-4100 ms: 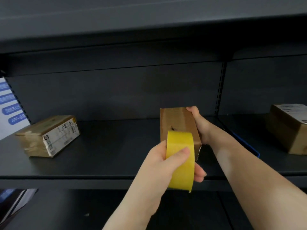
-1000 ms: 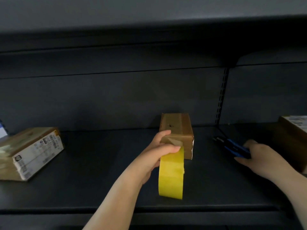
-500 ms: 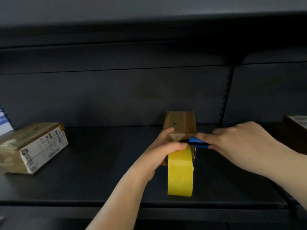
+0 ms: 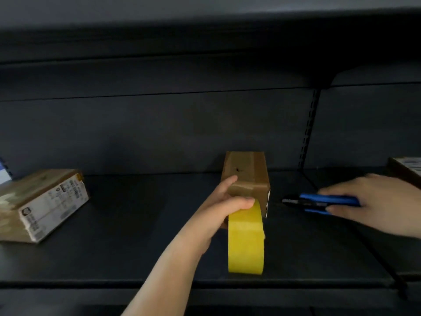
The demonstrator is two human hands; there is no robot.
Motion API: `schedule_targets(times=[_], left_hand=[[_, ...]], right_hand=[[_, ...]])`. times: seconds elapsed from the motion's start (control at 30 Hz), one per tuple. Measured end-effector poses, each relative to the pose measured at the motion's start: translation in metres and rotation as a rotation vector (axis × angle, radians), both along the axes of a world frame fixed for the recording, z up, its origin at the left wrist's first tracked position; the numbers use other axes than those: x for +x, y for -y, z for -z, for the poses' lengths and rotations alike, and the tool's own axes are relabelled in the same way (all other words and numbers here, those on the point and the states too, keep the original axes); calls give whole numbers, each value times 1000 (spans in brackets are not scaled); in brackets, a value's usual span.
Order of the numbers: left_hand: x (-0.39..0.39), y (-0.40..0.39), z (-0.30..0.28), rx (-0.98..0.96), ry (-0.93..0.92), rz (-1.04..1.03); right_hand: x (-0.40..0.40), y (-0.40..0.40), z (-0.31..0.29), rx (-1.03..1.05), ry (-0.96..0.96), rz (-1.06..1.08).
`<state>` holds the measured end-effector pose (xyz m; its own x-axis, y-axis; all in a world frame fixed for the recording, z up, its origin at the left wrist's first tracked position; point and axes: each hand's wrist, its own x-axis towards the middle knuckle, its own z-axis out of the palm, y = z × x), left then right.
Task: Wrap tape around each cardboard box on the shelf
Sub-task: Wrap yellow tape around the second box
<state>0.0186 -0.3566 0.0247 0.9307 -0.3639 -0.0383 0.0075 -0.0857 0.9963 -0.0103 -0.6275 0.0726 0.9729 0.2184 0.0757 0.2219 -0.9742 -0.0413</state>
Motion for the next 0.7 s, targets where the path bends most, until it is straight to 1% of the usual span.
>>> schedule_targets(times=[0.03, 0.07, 0.1, 0.17, 0.27, 0.3, 0.37, 0.4, 0.43, 0.47, 0.5, 0.53, 0.57, 0.63, 0.67, 0.7], left_hand=[[0, 0, 1, -4, -4, 0], [0, 0, 2, -10, -7, -1], [0, 1, 2, -18, -10, -4], [0, 1, 2, -28, -20, -10], [0, 1, 2, -33, -34, -7], [-1, 1, 2, -30, -34, -8], [-1, 1, 2, -31, -39, -17], [-2, 2, 2, -28, -38, -21], [-2, 2, 1, -25, -35, -24], [-2, 2, 1, -20, -33, -26], [-3, 3, 0, -13, -31, -26], [-3, 3, -1, -4, -28, -25], [-4, 3, -2, -1, -24, -26], [-5, 3, -2, 0, -21, -28], [-5, 3, -1, 1, -19, -28], [-5, 2, 0, -11, -20, -21]], right_hand=[[4, 10, 11, 181, -32, 62], [8, 18, 24, 290, -32, 120], [12, 23, 36, 322, -37, 159], [19, 24, 57, 309, -63, 215], [26, 16, 66, 337, -43, 261], [28, 12, 65, 303, -54, 265], [32, 3, 62, 166, -65, 257], [33, -5, 57, 128, -23, 252], [34, -14, 50, 151, 58, 234], [36, -26, 42, 257, 152, 184], [39, -40, 34, 396, 239, 94], [43, -55, 28, 479, 280, -22], [49, -71, 22, 477, 260, -128], [62, -97, 22, 310, 165, -260], [69, -106, 27, 240, 133, -278], [75, -111, 31, 217, 120, -273]])
